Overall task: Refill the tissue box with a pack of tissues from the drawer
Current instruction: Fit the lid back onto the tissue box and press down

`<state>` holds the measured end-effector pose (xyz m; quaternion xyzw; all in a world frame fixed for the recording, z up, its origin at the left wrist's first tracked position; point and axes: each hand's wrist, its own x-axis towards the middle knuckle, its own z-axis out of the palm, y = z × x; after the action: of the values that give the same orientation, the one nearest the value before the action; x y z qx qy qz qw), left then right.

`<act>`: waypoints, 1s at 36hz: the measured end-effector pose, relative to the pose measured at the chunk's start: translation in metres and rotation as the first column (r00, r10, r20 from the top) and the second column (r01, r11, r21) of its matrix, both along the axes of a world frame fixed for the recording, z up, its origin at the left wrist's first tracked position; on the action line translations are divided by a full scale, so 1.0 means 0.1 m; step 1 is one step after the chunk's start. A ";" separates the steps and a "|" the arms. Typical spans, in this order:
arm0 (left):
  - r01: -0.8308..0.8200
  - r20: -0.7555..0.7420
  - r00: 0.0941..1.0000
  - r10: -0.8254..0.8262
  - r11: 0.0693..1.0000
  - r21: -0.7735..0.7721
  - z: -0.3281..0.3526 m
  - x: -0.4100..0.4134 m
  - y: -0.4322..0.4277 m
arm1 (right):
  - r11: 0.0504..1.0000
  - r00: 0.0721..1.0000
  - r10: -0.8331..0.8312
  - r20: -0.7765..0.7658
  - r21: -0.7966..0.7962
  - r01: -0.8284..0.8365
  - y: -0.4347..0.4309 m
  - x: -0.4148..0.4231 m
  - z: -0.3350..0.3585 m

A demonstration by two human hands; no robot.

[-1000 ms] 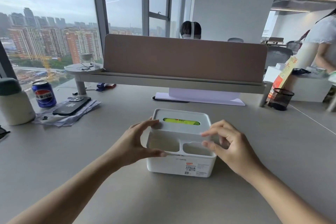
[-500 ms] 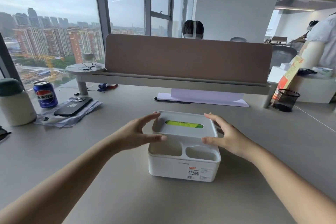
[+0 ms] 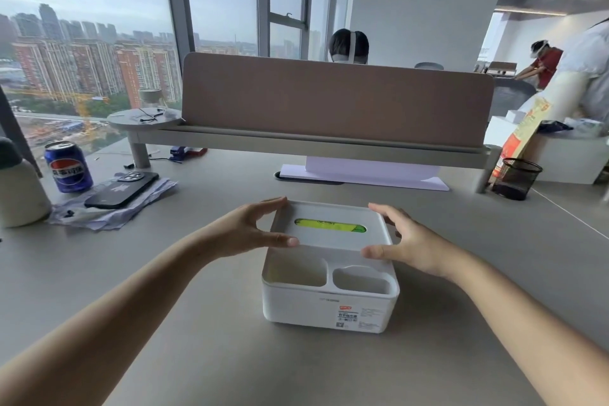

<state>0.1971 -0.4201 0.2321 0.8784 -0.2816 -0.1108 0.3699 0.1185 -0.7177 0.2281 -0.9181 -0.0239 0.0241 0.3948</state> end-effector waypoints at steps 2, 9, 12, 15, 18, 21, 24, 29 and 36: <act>0.010 -0.002 1.000 -0.010 1.000 0.013 0.01 0.02 -0.01 | 1.000 1.000 -0.003 -0.003 -0.017 0.003 0.00 0.02 0.02; -0.003 -0.034 0.999 0.005 0.997 0.072 0.05 0.09 -0.01 | 0.997 0.999 0.009 -0.038 -0.074 -0.011 0.01 0.10 0.10; -0.017 -0.022 1.000 0.019 0.995 0.096 0.05 0.13 -0.01 | 0.996 0.998 0.016 -0.053 -0.082 -0.021 0.02 0.11 0.13; -0.016 -0.018 1.000 0.019 0.990 0.137 0.07 0.17 -0.02 | 0.996 0.996 0.027 -0.085 -0.084 -0.034 0.01 0.12 0.14; 0.002 -0.011 1.000 0.000 0.980 0.199 0.14 0.19 -0.06 | 0.995 0.991 0.045 -0.126 -0.085 -0.056 0.00 0.14 0.17; 0.004 -0.023 1.000 0.002 0.964 0.267 0.21 0.20 -0.09 | 0.991 0.983 0.071 -0.166 -0.100 -0.089 0.00 0.17 0.20; 0.027 -0.059 0.998 -0.012 0.964 0.265 0.18 0.23 -0.11 | 0.992 0.981 0.091 -0.174 -0.068 -0.104 -0.01 0.19 0.17; 0.084 -0.192 0.980 -0.059 0.989 0.126 0.00 0.22 -0.07 | 0.985 0.988 0.129 -0.085 0.130 -0.117 0.03 0.12 -0.03; 0.088 -0.242 0.966 -0.089 0.996 -0.016 -0.10 0.16 -0.10 | 0.974 0.989 0.146 -0.034 0.180 -0.138 0.03 0.11 -0.11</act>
<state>0.2132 -0.4302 0.2223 0.8438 -0.2736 -0.2329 0.3987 0.1294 -0.7146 0.2171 -0.8745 -0.0822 0.0718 0.4726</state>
